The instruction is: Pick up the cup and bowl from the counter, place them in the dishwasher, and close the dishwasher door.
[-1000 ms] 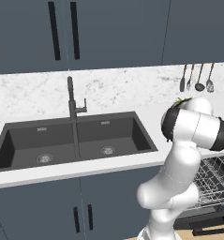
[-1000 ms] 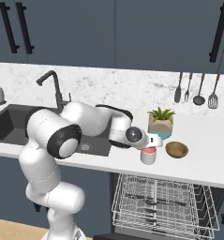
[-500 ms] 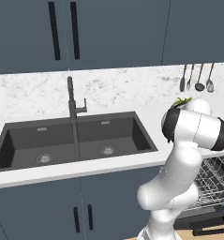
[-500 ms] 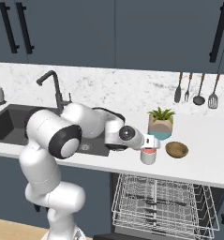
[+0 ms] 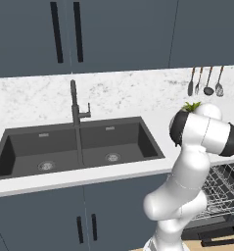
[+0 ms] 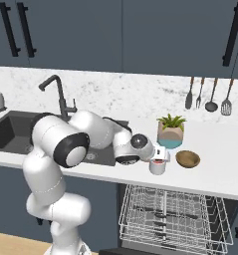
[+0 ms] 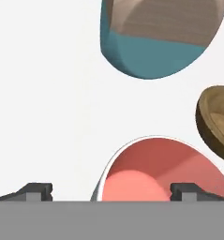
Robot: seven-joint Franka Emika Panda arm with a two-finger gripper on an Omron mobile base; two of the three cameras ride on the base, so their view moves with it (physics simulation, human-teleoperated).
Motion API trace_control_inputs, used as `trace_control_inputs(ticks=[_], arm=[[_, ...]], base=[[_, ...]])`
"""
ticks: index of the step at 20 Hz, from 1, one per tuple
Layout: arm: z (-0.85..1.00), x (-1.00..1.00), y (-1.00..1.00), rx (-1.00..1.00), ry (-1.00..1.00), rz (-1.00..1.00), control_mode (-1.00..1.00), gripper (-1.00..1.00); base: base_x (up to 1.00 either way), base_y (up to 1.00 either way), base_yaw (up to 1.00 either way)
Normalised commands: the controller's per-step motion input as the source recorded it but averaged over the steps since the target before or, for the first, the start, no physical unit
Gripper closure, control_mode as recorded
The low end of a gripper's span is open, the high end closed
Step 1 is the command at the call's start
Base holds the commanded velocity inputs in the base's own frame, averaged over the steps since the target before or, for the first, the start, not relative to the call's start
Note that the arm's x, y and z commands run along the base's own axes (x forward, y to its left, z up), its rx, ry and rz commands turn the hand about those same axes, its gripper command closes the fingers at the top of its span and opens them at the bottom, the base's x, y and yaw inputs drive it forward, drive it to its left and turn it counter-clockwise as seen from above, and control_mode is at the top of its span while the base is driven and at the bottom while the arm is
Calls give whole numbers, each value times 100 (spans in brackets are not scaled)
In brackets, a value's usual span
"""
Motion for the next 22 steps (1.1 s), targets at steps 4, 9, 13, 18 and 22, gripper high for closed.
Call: trace_control_inputs(ticks=[4, 9, 13, 18, 22], arm=[[-35, 0, 0, 14, 21, 0, -100, 100], [-28, 0, 1, 16, 15, 2, -100, 100], [0, -23, 2, 10, -1, 0, -100, 100], [0, -57, 39, 0, -12, 0, -100, 100], [0, -88, 41, 0, -16, 0, -100, 100]], base=[[0, 0, 0], [0, 0, 0], [0, 0, 0], [0, 0, 0], [0, 0, 0]])
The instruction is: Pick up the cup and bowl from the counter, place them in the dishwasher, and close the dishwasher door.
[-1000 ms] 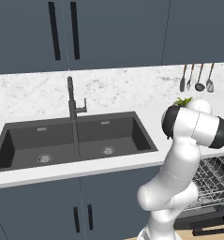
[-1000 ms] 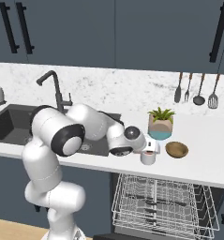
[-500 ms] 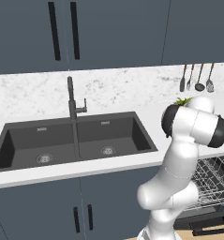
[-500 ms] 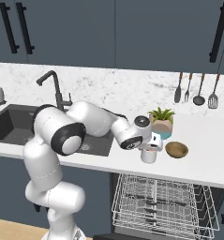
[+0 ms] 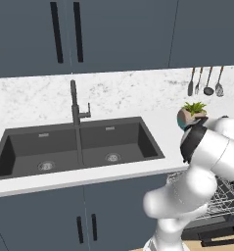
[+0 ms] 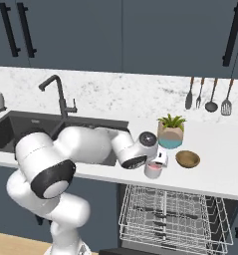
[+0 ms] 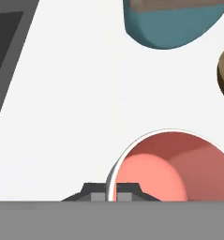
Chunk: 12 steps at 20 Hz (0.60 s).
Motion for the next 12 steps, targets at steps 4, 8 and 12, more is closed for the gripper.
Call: trace_control_inputs(ticks=[4, 8, 12], arm=[[28, -100, 8, 0, -17, 0, -100, 100], [33, -100, 0, -2, -6, -1, -100, 100], [28, -100, 0, -1, 12, -2, -100, 100]], base=[[0, 0, 0], [0, 0, 0], [0, 0, 0]])
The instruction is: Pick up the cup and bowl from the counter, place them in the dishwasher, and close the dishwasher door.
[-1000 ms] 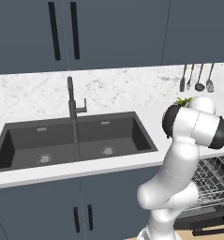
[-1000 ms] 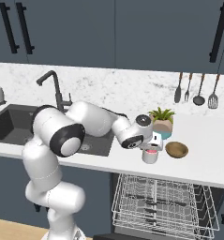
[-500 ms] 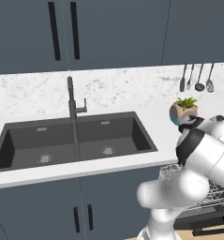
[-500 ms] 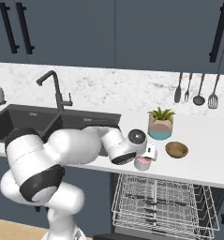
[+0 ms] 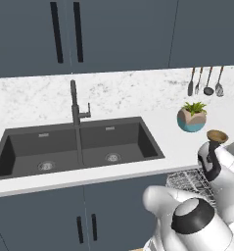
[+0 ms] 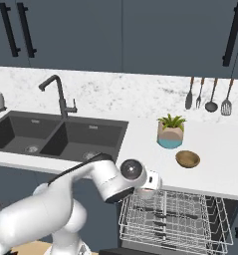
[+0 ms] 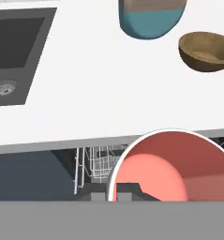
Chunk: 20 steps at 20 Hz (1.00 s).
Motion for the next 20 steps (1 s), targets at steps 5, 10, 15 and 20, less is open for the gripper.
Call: trace_control_inputs(ticks=[5, 10, 15, 20], arm=[[12, -100, -9, 0, 22, 0, -100, 100], [-19, -92, -25, 7, 3, 1, -100, 100], [-38, -46, -41, 13, -6, 9, -100, 100], [-42, -2, -31, 19, -12, 18, -100, 100]], base=[[0, 0, 0], [0, 0, 0], [0, 0, 0], [0, 0, 0]])
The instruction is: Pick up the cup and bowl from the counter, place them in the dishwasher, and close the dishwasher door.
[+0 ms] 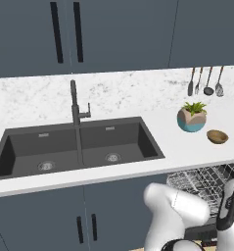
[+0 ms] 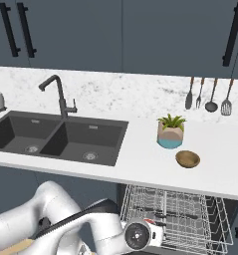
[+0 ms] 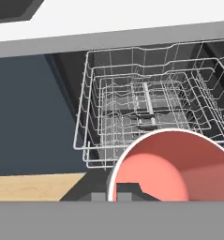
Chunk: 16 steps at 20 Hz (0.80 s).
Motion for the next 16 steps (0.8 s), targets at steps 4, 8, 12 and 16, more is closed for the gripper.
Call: trace_control_inputs(ticks=[4, 8, 12, 16], arm=[[-29, 13, -19, 9, -12, 17, -100, 100], [-25, 23, -22, 7, -6, 14, -100, 100], [-20, 30, -17, 7, -12, 13, -100, 100], [-36, 35, 0, 9, -16, 12, -100, 100]], base=[[0, 0, 0], [0, 0, 0], [0, 0, 0], [0, 0, 0]])
